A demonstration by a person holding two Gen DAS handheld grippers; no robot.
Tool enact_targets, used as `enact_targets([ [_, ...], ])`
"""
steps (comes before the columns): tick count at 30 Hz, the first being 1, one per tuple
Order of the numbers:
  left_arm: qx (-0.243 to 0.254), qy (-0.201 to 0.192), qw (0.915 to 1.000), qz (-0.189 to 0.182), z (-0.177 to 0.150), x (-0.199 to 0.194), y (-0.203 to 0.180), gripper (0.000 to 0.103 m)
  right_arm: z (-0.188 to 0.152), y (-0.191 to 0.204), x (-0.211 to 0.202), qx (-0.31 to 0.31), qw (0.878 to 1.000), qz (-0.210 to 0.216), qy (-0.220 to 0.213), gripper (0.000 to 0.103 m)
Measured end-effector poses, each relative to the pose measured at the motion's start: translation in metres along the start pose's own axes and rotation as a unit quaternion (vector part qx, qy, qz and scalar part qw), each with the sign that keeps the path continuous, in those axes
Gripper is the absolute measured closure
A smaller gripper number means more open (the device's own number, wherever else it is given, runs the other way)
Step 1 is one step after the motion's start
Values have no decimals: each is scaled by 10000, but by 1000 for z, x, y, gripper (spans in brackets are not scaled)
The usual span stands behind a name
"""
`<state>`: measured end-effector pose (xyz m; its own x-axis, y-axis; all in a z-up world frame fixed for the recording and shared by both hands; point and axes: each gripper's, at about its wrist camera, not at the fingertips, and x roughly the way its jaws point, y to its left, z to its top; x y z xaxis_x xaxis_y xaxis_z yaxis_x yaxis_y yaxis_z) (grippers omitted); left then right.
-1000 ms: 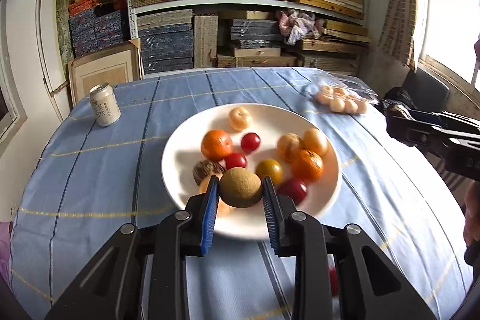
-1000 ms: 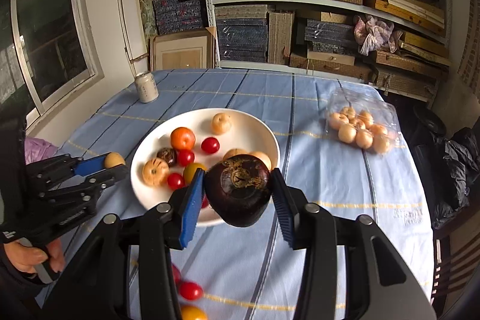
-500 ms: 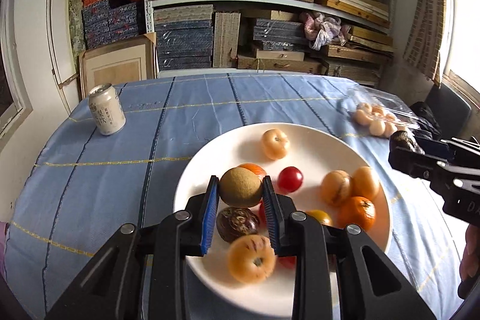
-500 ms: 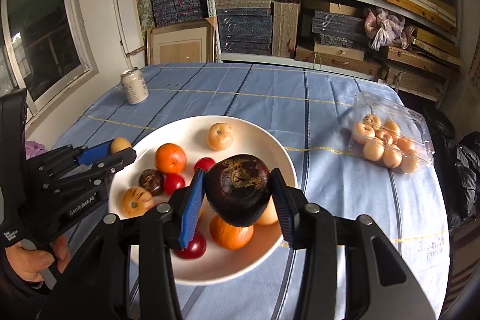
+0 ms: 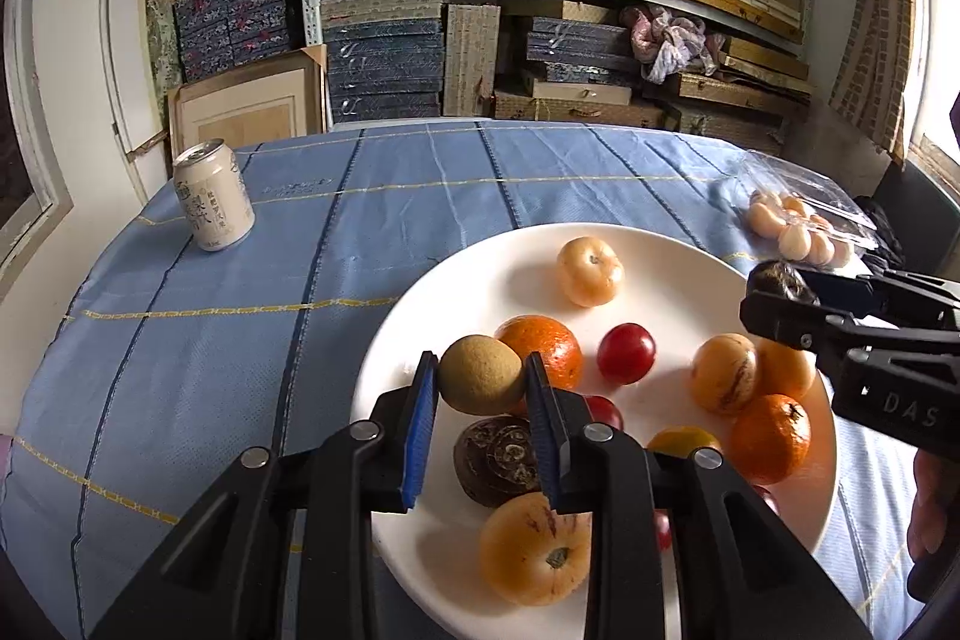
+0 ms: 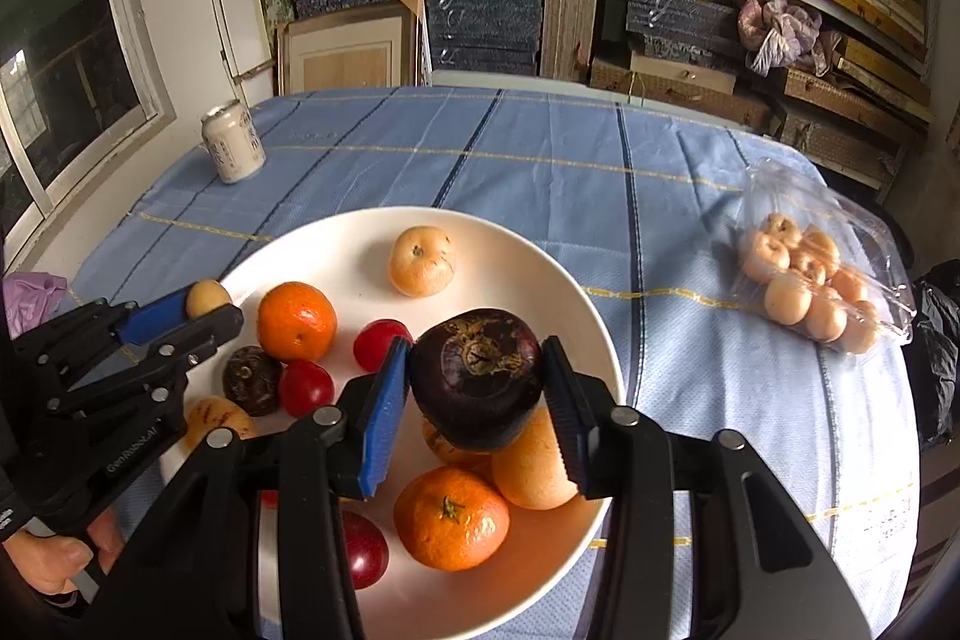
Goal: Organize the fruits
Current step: 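Carry the tan and dark brown fruits onto the white plate and open both tools, then grasp a large red tomato with the left tool while the right tool grasps an orange fruit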
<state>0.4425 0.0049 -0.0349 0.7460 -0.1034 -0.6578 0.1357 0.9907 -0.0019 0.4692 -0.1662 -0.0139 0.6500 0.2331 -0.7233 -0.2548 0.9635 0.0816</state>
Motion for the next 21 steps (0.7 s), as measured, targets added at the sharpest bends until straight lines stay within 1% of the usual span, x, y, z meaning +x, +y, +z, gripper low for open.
enact_targets([
  [2, 3, -3, 10000, 51, 0, 1, 0, 61, 0, -1, 4, -11, 10000, 13, -35, 54],
  [3, -8, -14, 10000, 70, 0, 0, 1, 58, 0, -3, 3, 30, 9999, -33, -115, 46],
  [4, -28, -44, 9999, 87, 0, -2, 2, 49, -1, -6, 1, 101, 9998, -20, -162, 45],
  [5, -54, -83, 9999, 110, 1, -5, 3, 33, -1, -8, 0, 174, 9997, 19, -185, 45],
  [6, -94, -152, 9998, 131, 1, -9, 5, 28, -1, -10, -3, 218, 9996, 34, -189, 45],
  [8, -187, -352, 9990, 191, 2, -22, 8, 12, -4, -10, -10, 199, 9996, -19, -201, 45],
  [10, -245, -460, 9985, 163, -1, -38, 10, 5, -12, -11, -23, 208, 9995, 14, -243, 45],
  [14, -100, -429, 9989, -164, -18, -70, 3, 5, -38, -9, -59, 154, 9993, 54, -344, 45],
  [15, -1, -371, 9988, -310, -28, -79, -2, 5, -50, -7, -71, 171, 9991, 106, -370, 44],
  [17, 172, -250, 9983, -489, -44, -91, -14, 5, -68, -7, -87, 204, 9990, 175, -344, 44],
  [21, 636, -56, 9952, -737, -87, -113, -38, 5, -120, -5, -120, 400, 9981, 307, -354, 42],
])
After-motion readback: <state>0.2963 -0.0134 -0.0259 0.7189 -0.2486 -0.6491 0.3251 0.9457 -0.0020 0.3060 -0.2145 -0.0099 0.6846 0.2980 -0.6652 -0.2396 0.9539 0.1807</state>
